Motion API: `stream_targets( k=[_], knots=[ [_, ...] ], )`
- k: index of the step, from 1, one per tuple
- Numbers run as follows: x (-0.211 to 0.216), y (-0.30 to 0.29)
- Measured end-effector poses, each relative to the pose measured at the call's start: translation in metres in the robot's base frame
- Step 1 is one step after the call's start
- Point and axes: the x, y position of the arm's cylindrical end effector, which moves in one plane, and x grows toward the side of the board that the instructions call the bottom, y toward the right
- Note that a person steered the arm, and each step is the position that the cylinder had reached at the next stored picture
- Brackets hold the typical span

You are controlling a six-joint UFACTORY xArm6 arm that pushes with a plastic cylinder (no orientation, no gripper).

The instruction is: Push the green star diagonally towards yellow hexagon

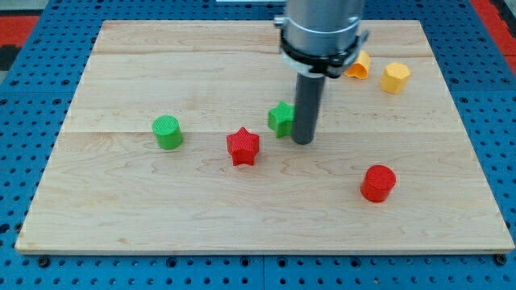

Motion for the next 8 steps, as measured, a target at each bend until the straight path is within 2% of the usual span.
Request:
stream_targets(
  k=[2,3,5,8],
  knots=[
    [-0.003,-0.061],
    [0.016,-0.045],
    [0.005,0.034],
    [-0.019,0.052]
  ],
)
